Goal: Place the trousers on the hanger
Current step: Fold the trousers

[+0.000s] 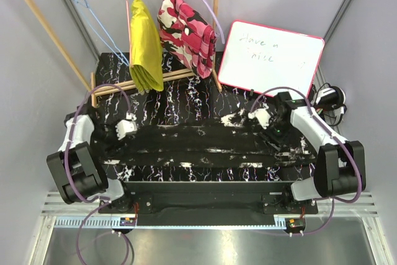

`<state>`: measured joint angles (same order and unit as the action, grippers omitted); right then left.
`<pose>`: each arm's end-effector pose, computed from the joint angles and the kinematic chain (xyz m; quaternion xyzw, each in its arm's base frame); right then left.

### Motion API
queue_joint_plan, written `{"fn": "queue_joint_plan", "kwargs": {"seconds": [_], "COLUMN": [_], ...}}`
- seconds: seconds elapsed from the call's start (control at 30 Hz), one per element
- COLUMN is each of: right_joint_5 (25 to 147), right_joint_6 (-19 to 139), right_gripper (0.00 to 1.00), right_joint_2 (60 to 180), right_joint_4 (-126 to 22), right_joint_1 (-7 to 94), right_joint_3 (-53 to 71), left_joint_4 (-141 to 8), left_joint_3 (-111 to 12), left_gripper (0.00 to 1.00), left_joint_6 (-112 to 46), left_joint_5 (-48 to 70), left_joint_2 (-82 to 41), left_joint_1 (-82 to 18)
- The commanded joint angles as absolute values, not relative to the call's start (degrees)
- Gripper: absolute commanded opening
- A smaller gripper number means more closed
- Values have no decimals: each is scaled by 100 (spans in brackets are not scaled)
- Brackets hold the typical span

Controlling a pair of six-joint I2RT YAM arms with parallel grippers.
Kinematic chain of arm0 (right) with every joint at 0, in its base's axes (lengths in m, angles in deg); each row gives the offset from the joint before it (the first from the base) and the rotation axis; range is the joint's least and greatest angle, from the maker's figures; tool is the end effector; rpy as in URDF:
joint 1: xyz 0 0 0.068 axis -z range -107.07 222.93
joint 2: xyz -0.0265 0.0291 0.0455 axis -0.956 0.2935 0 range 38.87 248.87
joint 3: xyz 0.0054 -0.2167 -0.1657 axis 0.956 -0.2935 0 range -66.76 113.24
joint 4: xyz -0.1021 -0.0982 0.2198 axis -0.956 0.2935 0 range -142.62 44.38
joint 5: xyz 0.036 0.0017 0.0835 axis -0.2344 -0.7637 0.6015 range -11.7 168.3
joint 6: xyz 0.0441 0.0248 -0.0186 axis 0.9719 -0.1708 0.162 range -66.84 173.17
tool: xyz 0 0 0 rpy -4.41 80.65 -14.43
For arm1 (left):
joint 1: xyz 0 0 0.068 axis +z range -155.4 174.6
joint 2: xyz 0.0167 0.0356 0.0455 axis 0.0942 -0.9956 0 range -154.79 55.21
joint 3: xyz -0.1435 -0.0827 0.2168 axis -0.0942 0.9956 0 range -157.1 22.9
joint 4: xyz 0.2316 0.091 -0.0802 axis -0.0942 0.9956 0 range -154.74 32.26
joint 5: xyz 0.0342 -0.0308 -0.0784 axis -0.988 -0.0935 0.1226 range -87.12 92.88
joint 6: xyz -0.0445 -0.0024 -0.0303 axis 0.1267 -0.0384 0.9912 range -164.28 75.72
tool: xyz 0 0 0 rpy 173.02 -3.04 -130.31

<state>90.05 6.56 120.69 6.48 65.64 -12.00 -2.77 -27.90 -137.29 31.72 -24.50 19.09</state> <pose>0.2325 0.0370 0.2082 -0.4536 0.8847 0.0851 0.0659 0.2025 0.0734 0.2022 0.5436 0.8015 -0.1355 0.2091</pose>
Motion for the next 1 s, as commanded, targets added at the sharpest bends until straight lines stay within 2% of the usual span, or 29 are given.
{"fn": "queue_joint_plan", "kwargs": {"seconds": [0.0, 0.23, 0.5, 0.57, 0.7, 0.87, 0.97], "right_joint_5": [9078, 9113, 9324, 9307, 9219, 9140, 8877], "right_joint_6": [1088, 1370, 1800, 1871, 2038, 2091, 2065], "right_gripper": [56, 57, 59, 60, 59, 58, 53], "right_joint_2": [12008, 12210, 12131, 12166, 12394, 12492, 12588], "right_joint_4": [30, -172, -129, -207, -383, -515, -708], "right_joint_1": [6169, 5756, 5018, 4886, 4675, 4455, 4358], "right_joint_3": [-1262, -1315, -1298, -1289, -1245, -1262, -1385], "left_joint_4": [-848, -1586, -1754, -1842, -1877, -1877, -1877], "left_joint_3": [-2351, -1911, -1656, -1630, -1709, -1753, -1770], "left_gripper": [71, 71, 70, 68, 56, 51, 45], "left_joint_6": [-13753, -13481, -13639, -13569, -13481, -13472, -13463], "left_joint_5": [3592, 3662, 3680, 3663, 3592, 3601, 3627], "left_joint_2": [-2161, -2126, -2064, -2108, -2240, -2310, -2354], "left_joint_1": [1474, 1086, 638, 567, 462, 462, 444]}}
